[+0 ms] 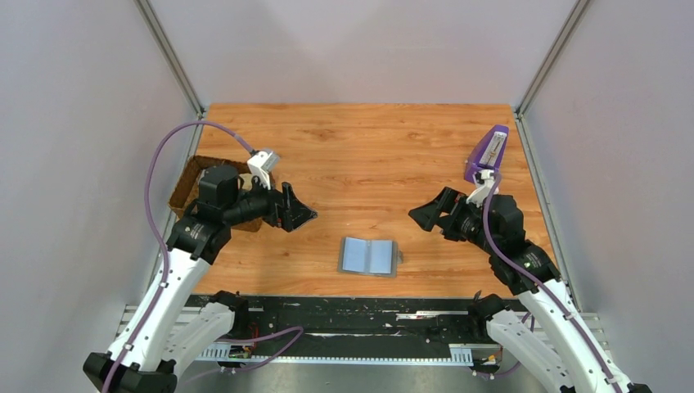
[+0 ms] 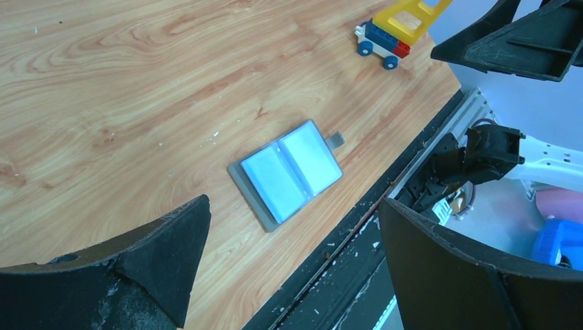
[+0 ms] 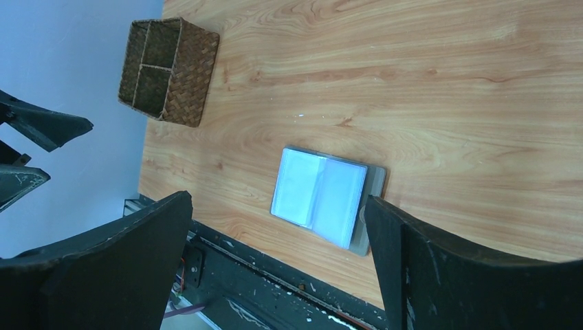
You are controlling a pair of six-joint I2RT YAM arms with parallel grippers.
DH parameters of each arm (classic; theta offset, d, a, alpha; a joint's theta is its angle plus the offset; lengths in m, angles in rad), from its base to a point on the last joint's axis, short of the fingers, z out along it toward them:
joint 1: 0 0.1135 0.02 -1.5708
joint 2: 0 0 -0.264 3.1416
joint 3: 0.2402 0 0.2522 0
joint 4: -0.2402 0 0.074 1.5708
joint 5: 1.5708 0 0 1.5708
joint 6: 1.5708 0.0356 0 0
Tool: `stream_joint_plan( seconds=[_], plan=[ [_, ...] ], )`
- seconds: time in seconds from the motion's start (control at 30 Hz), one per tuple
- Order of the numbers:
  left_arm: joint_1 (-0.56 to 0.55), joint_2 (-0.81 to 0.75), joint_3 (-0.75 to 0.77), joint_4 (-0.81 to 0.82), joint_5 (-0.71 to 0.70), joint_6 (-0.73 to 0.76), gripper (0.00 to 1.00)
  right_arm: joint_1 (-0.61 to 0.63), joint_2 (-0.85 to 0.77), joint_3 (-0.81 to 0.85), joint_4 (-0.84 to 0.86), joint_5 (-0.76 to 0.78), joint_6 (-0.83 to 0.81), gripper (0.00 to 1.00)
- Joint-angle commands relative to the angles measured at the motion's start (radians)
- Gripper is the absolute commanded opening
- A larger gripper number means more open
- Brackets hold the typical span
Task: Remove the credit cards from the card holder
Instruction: Reset both arms
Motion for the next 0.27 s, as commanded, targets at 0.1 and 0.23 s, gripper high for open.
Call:
stream_joint_plan(
  seconds=[0.1,0.23],
  plan=[
    [-0.002,-0.022,0.008,0.017,-0.014,0.002,1.0,-0.004,-0.01,0.011,0.01,-0.005,0.018,1.0],
    [-0.002,-0.009,0.008,0.014,-0.008,0.008,1.0,-0.003,-0.01,0.008,0.009,0.003,0.015,1.0]
  ],
)
